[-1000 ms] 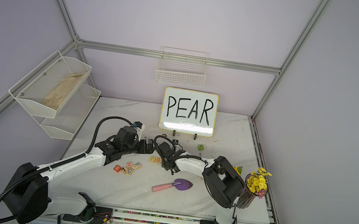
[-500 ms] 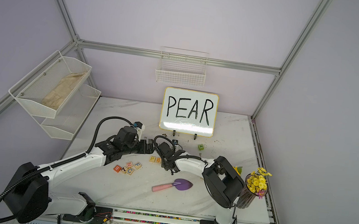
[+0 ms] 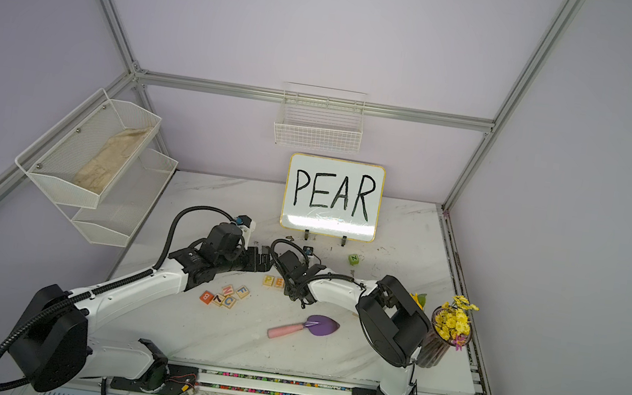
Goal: Spell the uppercase word “pear” with letter blocks
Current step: Place the letter block at the center of the board.
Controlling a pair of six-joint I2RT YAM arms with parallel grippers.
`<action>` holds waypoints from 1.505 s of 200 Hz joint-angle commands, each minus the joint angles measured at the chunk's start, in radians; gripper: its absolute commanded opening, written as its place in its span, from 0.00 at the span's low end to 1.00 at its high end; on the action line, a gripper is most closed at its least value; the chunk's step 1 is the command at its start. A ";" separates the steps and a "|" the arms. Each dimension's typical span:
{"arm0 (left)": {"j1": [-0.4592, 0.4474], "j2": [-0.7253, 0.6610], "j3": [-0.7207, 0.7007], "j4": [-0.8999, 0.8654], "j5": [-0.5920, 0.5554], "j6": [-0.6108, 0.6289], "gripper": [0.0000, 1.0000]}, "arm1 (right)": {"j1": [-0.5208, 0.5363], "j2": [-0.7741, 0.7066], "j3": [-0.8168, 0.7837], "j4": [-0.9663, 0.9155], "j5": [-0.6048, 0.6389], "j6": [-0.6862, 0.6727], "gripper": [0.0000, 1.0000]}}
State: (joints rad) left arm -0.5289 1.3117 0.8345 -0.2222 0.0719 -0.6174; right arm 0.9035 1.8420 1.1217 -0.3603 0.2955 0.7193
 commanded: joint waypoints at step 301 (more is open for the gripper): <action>0.017 0.015 -0.025 0.044 0.022 -0.007 1.00 | 0.006 -0.007 0.032 -0.030 0.044 0.003 0.41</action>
State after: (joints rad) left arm -0.5175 1.3266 0.8345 -0.2211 0.0776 -0.6178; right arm 0.9035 1.8542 1.1351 -0.3569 0.3111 0.7193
